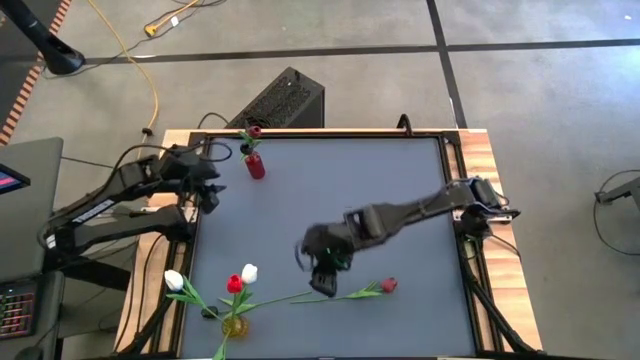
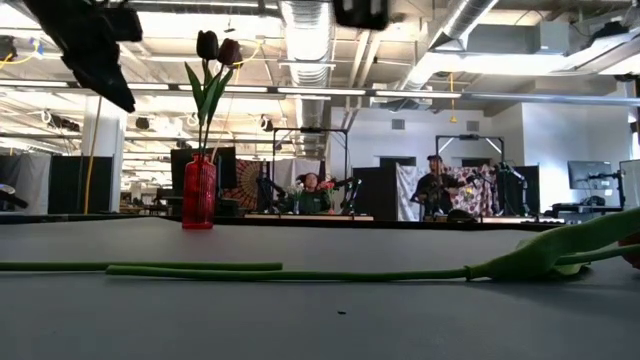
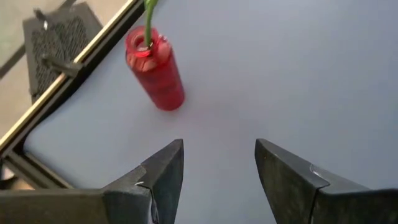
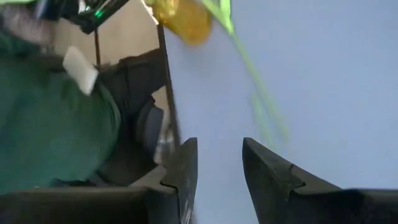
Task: Sort flowers into vase by color
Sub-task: Put the dark red tulip into the red vase
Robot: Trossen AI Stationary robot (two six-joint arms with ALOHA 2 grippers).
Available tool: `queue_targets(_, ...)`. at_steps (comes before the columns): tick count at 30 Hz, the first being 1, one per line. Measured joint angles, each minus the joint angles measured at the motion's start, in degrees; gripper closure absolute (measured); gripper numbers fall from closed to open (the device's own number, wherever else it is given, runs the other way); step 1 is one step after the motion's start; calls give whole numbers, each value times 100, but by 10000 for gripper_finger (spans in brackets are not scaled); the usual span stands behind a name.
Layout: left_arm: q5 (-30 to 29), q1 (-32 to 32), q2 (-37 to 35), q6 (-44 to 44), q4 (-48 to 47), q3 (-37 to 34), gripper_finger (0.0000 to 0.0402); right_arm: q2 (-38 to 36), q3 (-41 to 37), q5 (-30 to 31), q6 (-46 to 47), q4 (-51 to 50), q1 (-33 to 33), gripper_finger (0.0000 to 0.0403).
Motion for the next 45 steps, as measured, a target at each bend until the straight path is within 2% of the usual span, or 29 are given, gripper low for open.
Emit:
queue_targets(4, 2, -223, -181, -57, 9, 0, 214, 4, 0, 449, 1912, -65, 426, 251)
queue_targets(7, 2, -330, -198, -72, 74, -2, 214, 86, 0, 1180, 3313, -138, 757, 251)
queue_targets(11, 3, -431, -193, 3, 270, -20, 214, 176, -2, 2343, 4758, -297, 1142, 251)
queue_targets(13, 52, -478, -195, 85, 397, -56, 214, 206, -9, 2531, 5052, -485, 1295, 251)
queue_targets(15, 97, -516, -193, 204, 403, -61, 214, 279, -9, 2533, 4794, -484, 1365, 251)
queue_targets(22, 118, -578, -196, 400, 507, -61, 214, 630, -11, 2508, 2285, -789, 1523, 251)
queue_targets(25, 123, -578, -196, 398, 409, -61, 214, 823, -10, 2257, 1156, -688, 1499, 251)
queue_targets(29, 131, -578, -196, 377, 337, -61, 214, 1085, -11, 1829, 117, -638, 1432, 251)
queue_targets(34, 125, -576, -194, 287, 336, -61, 214, 1296, -9, 1613, -251, -615, 1372, 251)
queue_targets(41, 129, -576, -196, 247, 334, -61, 214, 1516, -9, 1605, -227, -1372, 1319, 251)
queue_targets(45, 129, -576, -195, 234, 334, -61, 214, 1661, -7, 1536, -242, -1476, 1270, 251)
